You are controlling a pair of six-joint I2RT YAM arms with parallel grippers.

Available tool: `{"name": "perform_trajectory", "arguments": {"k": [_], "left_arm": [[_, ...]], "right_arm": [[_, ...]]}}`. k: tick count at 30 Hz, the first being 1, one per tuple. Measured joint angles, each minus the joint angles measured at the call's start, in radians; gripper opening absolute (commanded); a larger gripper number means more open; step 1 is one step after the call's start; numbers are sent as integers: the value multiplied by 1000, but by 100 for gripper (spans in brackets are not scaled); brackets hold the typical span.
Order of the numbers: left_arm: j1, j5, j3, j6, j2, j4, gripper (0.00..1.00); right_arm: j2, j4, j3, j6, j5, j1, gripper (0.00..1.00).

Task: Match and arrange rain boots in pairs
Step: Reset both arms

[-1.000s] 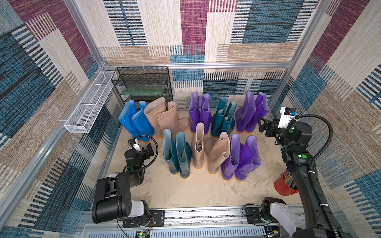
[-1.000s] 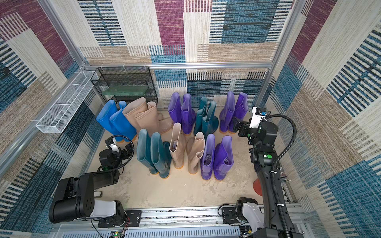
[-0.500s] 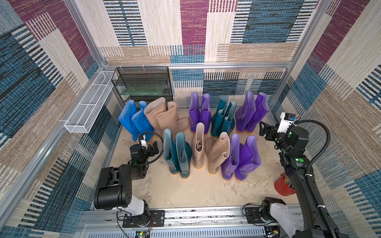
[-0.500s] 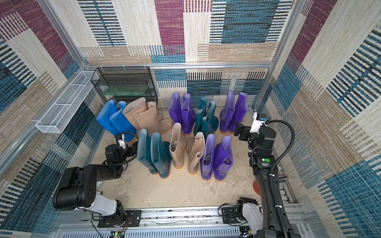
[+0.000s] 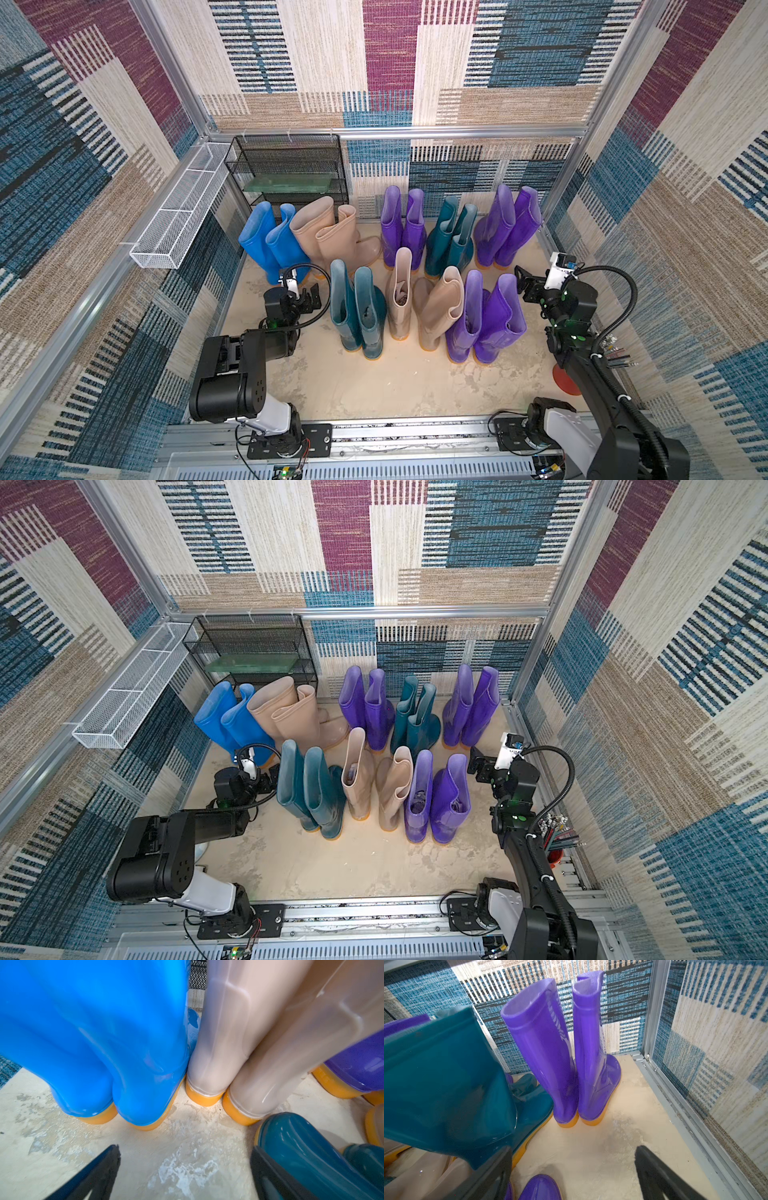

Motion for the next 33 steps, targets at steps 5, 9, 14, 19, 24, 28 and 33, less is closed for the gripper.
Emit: {"name": "perform_trajectory", "arguments": {"k": [5,9,14,19,24,28,33], "left_arm": [[-4,2,3,4,0,-11,100],[-6,2,4,6,0,-22,100],[-6,2,4,9,0,-26,100],[-6,2,4,11,0,-29,100],[-6,2,4,11,0,-30,100],[-6,2,4,11,0,-31,100],[-6,2,4,11,0,-33,100]], "right_arm": [[90,179,-105,30,17,0,95],[211,311,-117,31,28,19,95],[312,407,-109,21,29,45,95],[381,480,-105,10,40,57,95],[430,555,-125,-7,109,105,95],[494,654,-183,-27,208,159,95],[497,684,-148,-24,307,175,95]]}}
